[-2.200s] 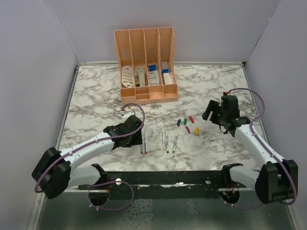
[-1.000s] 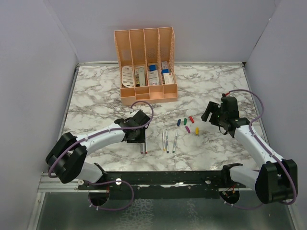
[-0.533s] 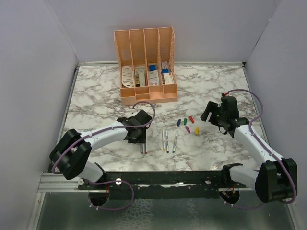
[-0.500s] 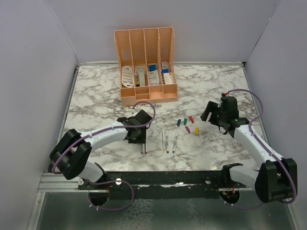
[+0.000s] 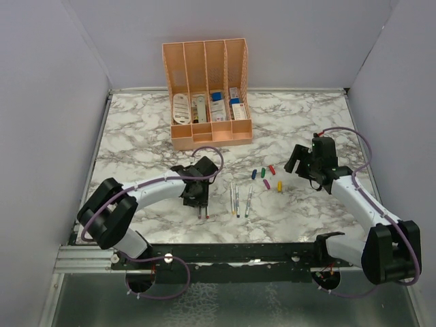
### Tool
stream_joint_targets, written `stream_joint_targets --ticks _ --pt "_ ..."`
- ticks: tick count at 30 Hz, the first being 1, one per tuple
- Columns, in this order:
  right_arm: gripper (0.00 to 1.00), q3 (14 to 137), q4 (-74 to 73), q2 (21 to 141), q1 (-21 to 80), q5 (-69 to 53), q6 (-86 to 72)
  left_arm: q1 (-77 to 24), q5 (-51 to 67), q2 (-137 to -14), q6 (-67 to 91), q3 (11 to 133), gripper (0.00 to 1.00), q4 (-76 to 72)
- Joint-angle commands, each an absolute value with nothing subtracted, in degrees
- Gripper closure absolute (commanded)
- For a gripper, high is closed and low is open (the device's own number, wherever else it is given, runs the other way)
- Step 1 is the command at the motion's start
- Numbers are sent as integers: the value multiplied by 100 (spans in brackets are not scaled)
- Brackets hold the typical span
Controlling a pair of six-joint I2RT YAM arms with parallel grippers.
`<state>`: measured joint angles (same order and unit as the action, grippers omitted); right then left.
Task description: Insert the pens into the pen caps
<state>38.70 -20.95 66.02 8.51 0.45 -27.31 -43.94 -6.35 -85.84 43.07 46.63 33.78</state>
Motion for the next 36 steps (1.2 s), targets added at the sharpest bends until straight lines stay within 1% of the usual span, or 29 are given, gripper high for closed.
stream_joint_targets --ticks 1,5,9,23,26,36 --pt "25 3921 -1943 6675 853 -82 -2725 -4383 -440 -8797 4116 4910 59 3517" --pt "25 3899 -1955 6688 853 -79 -2740 -4376 -534 -8991 3948 5117 59 3673" --pt "25 3888 -1983 6690 852 -64 -2766 -4372 -521 -9163 3832 5254 62 3876" --pt "25 3852 -1972 6764 853 -66 -2810 -4201 -386 -9111 3813 4940 69 3939" --pt "26 3864 -1951 6799 852 -86 -2804 -4188 -363 -9169 3808 4887 72 3918" --pt "26 3882 -1958 6827 852 -106 -2821 -4157 -268 -9503 3685 4887 73 3843"
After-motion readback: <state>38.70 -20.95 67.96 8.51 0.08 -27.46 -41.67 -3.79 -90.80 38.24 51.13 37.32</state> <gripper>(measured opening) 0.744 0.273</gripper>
